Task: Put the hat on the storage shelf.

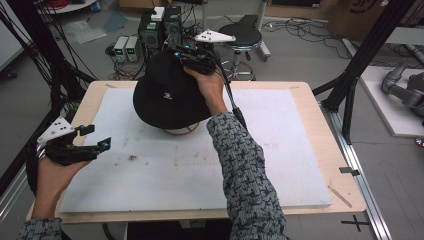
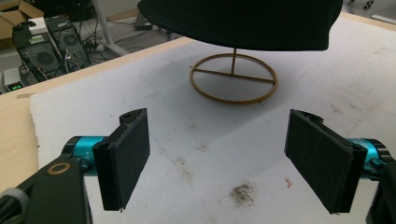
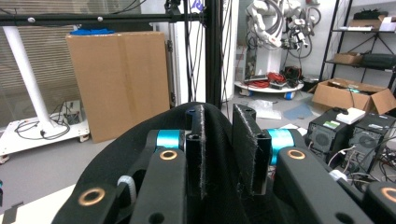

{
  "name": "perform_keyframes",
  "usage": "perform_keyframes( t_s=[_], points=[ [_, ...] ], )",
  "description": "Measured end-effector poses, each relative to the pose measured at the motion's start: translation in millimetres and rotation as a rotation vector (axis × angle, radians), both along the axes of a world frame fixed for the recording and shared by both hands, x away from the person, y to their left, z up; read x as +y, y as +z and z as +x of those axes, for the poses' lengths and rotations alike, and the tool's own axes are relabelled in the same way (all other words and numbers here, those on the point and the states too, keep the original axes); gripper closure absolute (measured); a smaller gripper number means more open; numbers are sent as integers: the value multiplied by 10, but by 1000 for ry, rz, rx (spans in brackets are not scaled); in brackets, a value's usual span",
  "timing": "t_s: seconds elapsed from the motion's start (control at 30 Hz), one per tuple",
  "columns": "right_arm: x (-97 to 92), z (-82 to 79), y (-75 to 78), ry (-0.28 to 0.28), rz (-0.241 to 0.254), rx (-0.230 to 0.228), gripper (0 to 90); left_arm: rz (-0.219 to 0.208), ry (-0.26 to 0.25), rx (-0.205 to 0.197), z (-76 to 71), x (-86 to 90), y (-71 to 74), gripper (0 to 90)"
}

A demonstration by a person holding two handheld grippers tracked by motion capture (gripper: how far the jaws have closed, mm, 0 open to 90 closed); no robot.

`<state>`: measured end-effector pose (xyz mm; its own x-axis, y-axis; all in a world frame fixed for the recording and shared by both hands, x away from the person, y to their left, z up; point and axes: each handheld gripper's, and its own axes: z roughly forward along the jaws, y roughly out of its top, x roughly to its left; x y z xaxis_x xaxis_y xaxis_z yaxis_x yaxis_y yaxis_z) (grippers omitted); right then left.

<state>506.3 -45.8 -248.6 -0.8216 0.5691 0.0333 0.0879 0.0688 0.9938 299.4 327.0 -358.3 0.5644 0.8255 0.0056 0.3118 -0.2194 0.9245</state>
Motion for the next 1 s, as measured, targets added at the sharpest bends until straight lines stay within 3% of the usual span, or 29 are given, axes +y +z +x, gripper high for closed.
perform_keyframes(
  t_s=[0.67, 0.83, 1.0],
  points=[
    [-214, -56, 97, -32, 13, -18, 529, -1, -14, -2, 55, -50, 5, 225],
    [-397, -121, 115, -47, 34, -39, 473, -2, -23, -4, 102, -82, 7, 225],
    [-598, -165, 87, -51, 36, -10, 420, 0, -32, 1, 161, -140, -5, 225]
  ],
)
